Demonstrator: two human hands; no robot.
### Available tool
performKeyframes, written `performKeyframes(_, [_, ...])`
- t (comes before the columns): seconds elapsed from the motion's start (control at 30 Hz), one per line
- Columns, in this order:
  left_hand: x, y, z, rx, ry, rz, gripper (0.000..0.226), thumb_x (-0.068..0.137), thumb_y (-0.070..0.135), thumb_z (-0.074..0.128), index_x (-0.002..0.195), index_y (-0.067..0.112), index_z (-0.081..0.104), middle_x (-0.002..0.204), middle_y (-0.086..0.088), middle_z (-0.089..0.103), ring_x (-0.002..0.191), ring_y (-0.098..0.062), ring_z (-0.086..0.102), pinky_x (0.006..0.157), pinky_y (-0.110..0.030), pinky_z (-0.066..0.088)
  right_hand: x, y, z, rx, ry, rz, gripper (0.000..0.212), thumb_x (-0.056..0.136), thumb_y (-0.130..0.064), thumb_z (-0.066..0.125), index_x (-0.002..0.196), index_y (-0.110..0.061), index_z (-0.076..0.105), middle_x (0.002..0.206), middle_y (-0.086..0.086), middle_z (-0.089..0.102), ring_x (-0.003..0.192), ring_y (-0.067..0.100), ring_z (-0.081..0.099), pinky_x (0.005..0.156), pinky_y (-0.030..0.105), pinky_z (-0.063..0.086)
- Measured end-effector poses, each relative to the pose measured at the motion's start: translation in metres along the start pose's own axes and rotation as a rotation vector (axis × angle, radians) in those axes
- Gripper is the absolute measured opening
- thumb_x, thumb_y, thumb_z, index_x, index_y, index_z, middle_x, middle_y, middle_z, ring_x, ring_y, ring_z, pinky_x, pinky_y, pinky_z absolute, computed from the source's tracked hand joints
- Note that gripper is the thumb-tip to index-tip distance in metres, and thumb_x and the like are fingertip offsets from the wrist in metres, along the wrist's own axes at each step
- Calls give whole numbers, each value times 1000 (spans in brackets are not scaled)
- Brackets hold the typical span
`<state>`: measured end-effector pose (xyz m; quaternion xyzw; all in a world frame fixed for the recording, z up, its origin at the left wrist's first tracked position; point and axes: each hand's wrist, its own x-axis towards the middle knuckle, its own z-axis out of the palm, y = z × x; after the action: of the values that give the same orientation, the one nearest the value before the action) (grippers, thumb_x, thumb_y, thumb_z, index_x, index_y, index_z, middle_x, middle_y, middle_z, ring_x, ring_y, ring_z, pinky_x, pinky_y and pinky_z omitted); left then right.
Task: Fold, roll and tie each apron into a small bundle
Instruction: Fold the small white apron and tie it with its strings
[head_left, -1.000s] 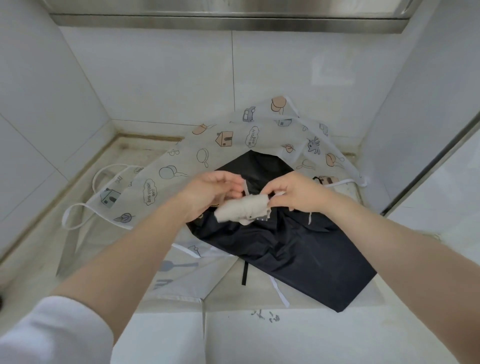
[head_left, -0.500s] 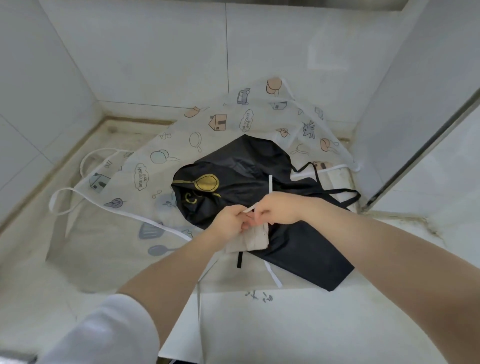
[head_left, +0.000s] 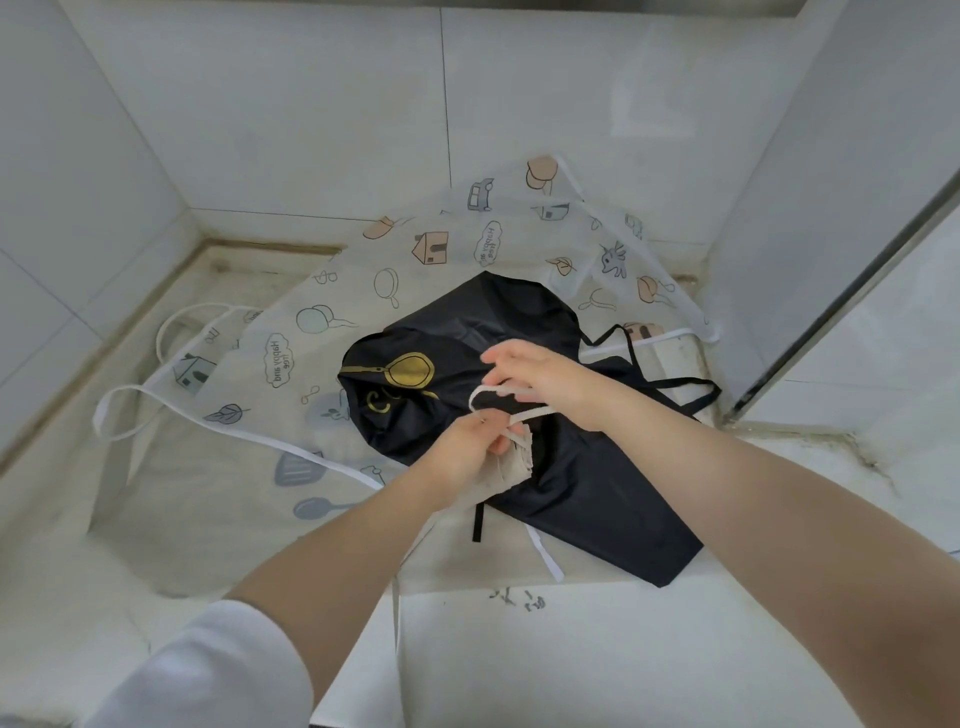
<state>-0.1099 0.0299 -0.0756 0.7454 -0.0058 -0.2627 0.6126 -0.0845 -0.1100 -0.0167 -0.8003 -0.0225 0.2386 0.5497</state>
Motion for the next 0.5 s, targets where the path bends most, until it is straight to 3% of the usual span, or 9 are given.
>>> performKeyframes(0.03, [0, 0, -4, -33, -15, 9, 40, 100, 21, 38, 62, 13, 44, 66, 1, 46, 61, -3, 45, 62, -14, 37, 2, 4, -2, -20, 5, 33, 27, 99, -30, 42, 121, -19, 54, 111, 1, 64, 107, 17, 59, 96, 29, 43])
performKeyframes(0.1, [1, -1, -11, -50, -9, -15, 45, 100, 28, 35, 58, 15, 43, 66, 0, 44, 65, -9, 42, 65, -20, 34, 2, 11, -3, -96, -29, 112, 16, 96, -25, 48, 99, -21, 64, 85, -9, 68, 86, 10, 63, 78, 18, 45])
performKeyframes(0.17, [3, -2, -15, -72, 3, -58, 45, 101, 32, 32, 62, 16, 51, 64, 1, 46, 66, -11, 42, 70, -24, 33, 0, 13, 0, -199, -30, 140, 17, 90, -15, 54, 80, -23, 65, 67, -14, 62, 68, 5, 55, 62, 12, 42])
performKeyframes(0.27, [3, -5, -17, -74, -4, -76, 38, 99, 27, 35, 74, 16, 61, 62, 4, 52, 67, -10, 47, 73, -24, 37, -1, 15, -1, -368, 4, 62, 14, 89, -9, 53, 91, -14, 65, 78, -6, 57, 72, 7, 50, 66, 20, 40])
performKeyframes(0.37, [0, -13, -21, 82, 8, -65, 37, 97, 20, 40, 66, 16, 59, 62, 6, 55, 65, -7, 49, 68, -18, 40, -2, 11, -14, -432, 112, 51, 14, 87, -14, 56, 79, -10, 67, 74, -2, 59, 68, 10, 51, 61, 21, 38])
performKeyframes(0.5, [-2, -23, -28, 115, -9, -51, 35, 99, 16, 39, 74, 15, 64, 58, 5, 52, 57, -5, 46, 65, -15, 41, -4, 6, -28, -381, 170, 100, 18, 86, -7, 55, 76, -15, 68, 84, 5, 65, 70, 12, 52, 60, 19, 37])
